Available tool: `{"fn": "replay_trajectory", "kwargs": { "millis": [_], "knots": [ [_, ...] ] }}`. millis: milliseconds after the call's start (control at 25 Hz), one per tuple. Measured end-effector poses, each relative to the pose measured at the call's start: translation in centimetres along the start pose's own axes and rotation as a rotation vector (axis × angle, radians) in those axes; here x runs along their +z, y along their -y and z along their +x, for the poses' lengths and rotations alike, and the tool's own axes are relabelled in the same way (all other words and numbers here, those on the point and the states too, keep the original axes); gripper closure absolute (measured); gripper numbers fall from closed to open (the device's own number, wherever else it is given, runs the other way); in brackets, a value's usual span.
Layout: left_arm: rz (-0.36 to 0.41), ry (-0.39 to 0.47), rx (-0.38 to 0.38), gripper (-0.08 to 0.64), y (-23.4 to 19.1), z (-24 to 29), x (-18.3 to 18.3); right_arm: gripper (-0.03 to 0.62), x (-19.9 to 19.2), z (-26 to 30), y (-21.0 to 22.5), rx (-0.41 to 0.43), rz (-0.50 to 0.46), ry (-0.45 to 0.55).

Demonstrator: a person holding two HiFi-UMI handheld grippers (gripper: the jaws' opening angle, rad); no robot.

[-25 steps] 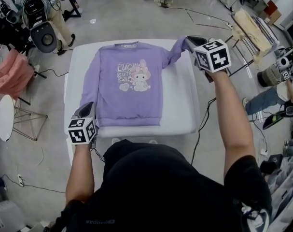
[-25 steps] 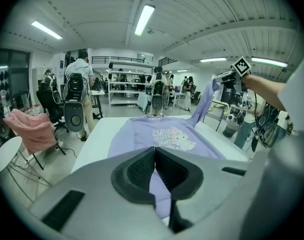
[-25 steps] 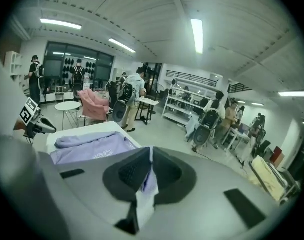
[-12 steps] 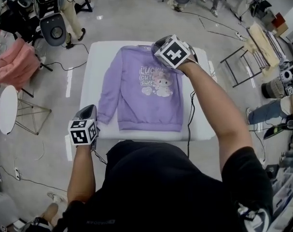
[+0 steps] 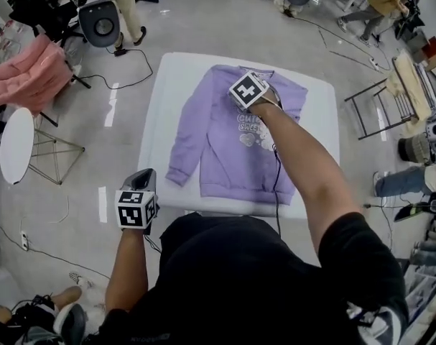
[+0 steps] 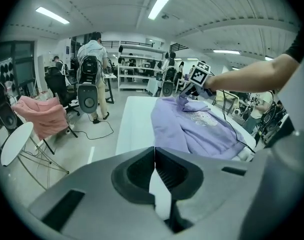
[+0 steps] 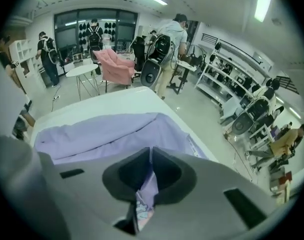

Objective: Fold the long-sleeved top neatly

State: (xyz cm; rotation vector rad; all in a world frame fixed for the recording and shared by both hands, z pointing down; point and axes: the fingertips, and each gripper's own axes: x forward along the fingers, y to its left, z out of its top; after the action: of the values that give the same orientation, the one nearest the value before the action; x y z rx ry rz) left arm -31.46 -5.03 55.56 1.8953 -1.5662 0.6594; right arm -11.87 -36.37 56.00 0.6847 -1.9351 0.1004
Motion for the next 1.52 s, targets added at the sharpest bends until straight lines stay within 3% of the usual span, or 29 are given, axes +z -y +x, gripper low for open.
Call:
{"fn": "replay_trajectory", "kwargs": {
  "millis": [200, 560, 680, 840, 1040, 1120, 1320, 1520],
  "knots": [
    [-0.010, -0.020, -0.004, 0.554, -0.6, -0.4, -1.1, 0.568, 0.6, 3.7, -0.3, -0.008, 0.054, 0.042],
    [-0.020, -0.023, 0.038, 0.554, -3.7, -1.2, -1.0, 0.560, 0.9, 6.4, -1.4, 0.013, 0.042, 0.033],
    [-0.014, -0.029, 0.033, 0.554, -3.7, -1.3, -0.9, 0.494, 1.4, 5.9, -1.4, 0.042, 0.048, 0.058],
    [0.021, -0.031, -0.004, 0.554, -2.6, -0.4, -0.4, 0.466, 1.9, 2.3, -0.8, 0.071, 0.144, 0.130],
    [0.124, -0.045, -0.049, 0.554, 0.2, 2.2, 0.2, 0.535, 0.3, -3.8, 0.9, 0.062, 0.246, 0.275],
    [0.152, -0.038, -0.071, 0.554, 1.6, 2.6, 0.8, 0.586, -0.9, -6.6, 0.8, 0.048, 0.251, 0.317],
    [0.178, -0.033, -0.111, 0.552, 4.4, 3.2, 1.6, 0.588, -5.1, -12.5, -1.7, 0.070, 0.294, 0.373],
    [0.180, -0.035, -0.098, 0.545, 5.1, 3.1, 1.3, 0.588, -10.3, -16.3, -5.4, 0.074, 0.313, 0.369]
  ]
}}
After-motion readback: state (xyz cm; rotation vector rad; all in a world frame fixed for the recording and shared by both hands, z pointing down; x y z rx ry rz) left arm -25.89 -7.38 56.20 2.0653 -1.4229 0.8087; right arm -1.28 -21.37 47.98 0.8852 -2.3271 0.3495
